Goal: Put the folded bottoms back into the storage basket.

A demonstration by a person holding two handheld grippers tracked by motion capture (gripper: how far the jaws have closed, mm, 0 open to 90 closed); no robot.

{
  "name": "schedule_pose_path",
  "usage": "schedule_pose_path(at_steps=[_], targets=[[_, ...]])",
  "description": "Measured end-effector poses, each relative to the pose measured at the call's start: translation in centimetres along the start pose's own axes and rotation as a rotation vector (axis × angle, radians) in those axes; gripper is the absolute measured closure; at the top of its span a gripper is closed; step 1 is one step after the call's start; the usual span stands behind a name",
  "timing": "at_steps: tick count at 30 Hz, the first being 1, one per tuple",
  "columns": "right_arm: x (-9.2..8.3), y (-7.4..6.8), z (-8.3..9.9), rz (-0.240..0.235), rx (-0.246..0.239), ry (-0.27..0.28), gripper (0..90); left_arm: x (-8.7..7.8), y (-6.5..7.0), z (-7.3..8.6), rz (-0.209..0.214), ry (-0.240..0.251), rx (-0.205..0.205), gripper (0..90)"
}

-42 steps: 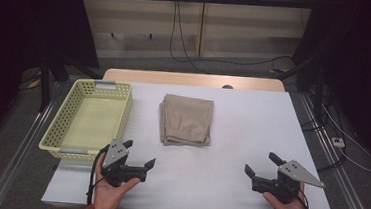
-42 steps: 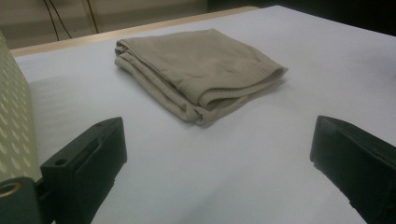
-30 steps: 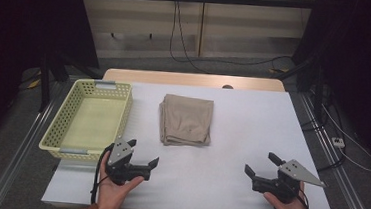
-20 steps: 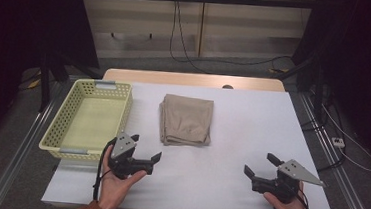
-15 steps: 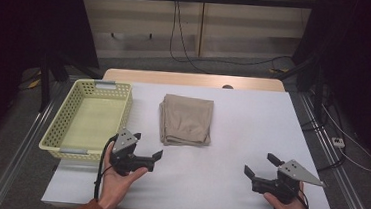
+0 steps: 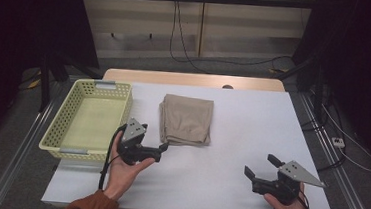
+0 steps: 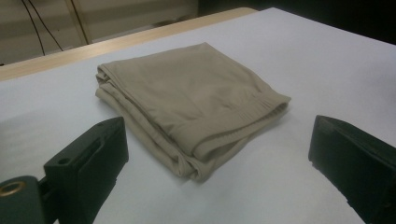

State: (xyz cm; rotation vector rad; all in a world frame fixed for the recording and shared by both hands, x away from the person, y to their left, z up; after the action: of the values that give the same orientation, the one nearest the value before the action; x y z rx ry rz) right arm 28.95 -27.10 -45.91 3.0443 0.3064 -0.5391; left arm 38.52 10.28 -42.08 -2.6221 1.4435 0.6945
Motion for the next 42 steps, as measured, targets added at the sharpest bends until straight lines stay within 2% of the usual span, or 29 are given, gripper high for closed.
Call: schedule_pose_path(at_steps=[5,9,11,13,17,23,25,26,29,31,34,36,42], targets=[[0.0,-0.1,0.0,-0.002,0.005,0.001,6.3,0.5,-0.5,-0.8,-0.002,0.001,-0.004,4.8],[0.0,-0.1,0.0,-0.001,0.008,-0.003,6.3,1.0,-0.9,-1.2,0.011,0.01,-0.025,5.6],[0.0,-0.1,0.0,-0.003,0.008,-0.003,6.4,1.5,-1.8,-1.4,-0.009,0.007,-0.036,6.6],[0.0,-0.1,0.0,-0.008,0.002,-0.002,6.4,1.9,-2.2,-1.4,-0.007,0.007,-0.061,6.4],[0.1,-0.1,0.0,-0.009,0.011,-0.002,6.4,2.4,-2.7,-1.7,-0.023,0.001,-0.056,6.2],[0.1,-0.1,0.0,-0.014,0.003,-0.006,6.4,3.3,-2.9,-2.7,-0.013,-0.007,-0.051,5.2],[0.1,-0.2,0.0,-0.014,0.002,-0.007,6.4,3.6,-3.0,-3.0,-0.01,-0.003,-0.05,5.1],[0.1,-0.2,0.0,-0.015,0.002,-0.006,6.4,3.8,-3.0,-3.2,0.001,0.015,-0.043,5.1],[0.1,-0.2,0.0,-0.014,0.001,-0.006,6.4,4.3,-3.1,-3.4,-0.012,0.012,-0.033,5.2],[0.3,-0.2,0.0,-0.013,0.008,-0.013,6.5,5.1,-3.5,-3.7,-0.003,0.007,-0.052,5.2],[0.3,-0.1,0.0,-0.016,0.004,-0.012,6.5,5.7,-4.0,-4.1,-0.015,0.007,-0.052,5.2],[0.4,-0.1,0.0,-0.014,0.007,-0.014,6.5,6.0,-4.3,-4.5,-0.028,-0.011,-0.044,5.3],[0.3,-0.1,0.0,-0.018,0.003,-0.013,6.5,7.0,-5.5,-4.8,-0.05,-0.009,-0.07,5.8]])
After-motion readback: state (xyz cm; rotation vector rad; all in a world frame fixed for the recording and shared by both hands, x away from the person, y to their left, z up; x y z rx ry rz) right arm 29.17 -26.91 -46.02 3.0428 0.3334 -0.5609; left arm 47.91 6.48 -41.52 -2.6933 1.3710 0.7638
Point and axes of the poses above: each handheld gripper's, and its own axes: x roughly forward along the jaws, z roughly out of its underside, y roughly to its right, the point moved 4 cm from there along x, roughly forward along the jaws, and after that the axes turned 14 degrees about z, right-handed, at the moved point
